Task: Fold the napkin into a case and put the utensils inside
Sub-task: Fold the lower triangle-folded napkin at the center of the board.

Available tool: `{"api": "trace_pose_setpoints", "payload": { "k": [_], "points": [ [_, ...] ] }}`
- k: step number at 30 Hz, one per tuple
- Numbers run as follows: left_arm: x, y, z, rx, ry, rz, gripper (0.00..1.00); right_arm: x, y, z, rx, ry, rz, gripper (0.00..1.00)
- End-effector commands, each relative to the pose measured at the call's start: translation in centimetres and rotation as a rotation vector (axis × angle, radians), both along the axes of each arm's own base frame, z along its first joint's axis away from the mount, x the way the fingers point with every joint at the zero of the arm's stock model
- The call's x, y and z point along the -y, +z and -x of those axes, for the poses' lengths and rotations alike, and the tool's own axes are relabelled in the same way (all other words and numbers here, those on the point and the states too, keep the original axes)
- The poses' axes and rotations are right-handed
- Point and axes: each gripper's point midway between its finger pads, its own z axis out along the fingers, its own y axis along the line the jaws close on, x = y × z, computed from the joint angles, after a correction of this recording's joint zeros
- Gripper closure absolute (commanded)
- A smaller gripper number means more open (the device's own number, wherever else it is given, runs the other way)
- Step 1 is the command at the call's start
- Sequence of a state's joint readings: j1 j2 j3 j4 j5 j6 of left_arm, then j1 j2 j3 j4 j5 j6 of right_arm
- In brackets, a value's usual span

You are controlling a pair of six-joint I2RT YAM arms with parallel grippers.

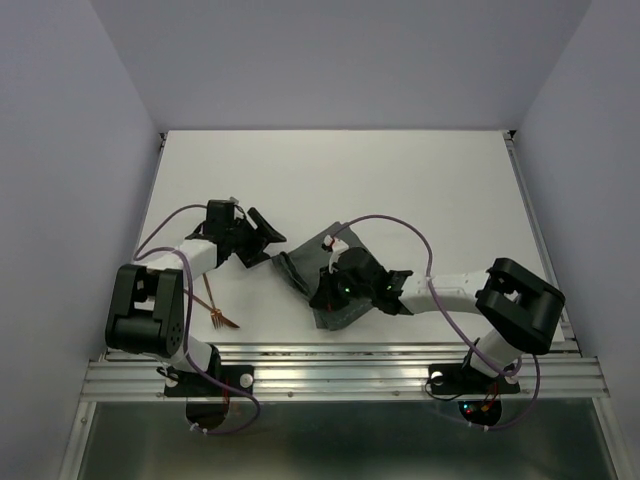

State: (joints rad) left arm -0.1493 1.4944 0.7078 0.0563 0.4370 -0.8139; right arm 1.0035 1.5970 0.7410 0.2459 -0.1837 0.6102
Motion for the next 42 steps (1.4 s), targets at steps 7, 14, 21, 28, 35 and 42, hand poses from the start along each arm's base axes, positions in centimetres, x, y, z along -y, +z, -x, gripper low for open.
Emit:
{"api": "trace_pose_setpoints", "payload": {
  "k": [7, 14, 21, 28, 35, 42],
  "points": [
    [-1.7, 2.1, 1.6, 0.069, 0.005, -0.097, 0.26, -0.8, 4.2, -0.2, -0.086, 0.028, -0.264, 0.99],
    [-3.8, 1.8, 3.4, 0.068, 0.043, -0.204, 0.36, 0.0, 4.3, -0.9, -0.146, 0.011, -0.320, 0.99],
    [-1.1, 1.0, 5.0, 0.077, -0.091, -0.176, 0.01, -0.1, 4.0, -0.9, -0.174, 0.016, -0.339, 0.99],
    [0.8, 0.8, 4.6, 0.079, -0.115, -0.153, 0.10, -0.2, 4.0, -1.0, -0.176, 0.017, -0.340, 0.99],
    [1.0, 0.7, 3.6, 0.077, -0.114, -0.168, 0.44, -0.2, 4.0, -0.9, -0.176, 0.020, -0.340, 0.99],
    [1.6, 1.2, 2.9, 0.088, -0.125, -0.169, 0.73, -0.1, 3.7, -0.8, -0.180, 0.020, -0.332, 0.99]
  ]
}}
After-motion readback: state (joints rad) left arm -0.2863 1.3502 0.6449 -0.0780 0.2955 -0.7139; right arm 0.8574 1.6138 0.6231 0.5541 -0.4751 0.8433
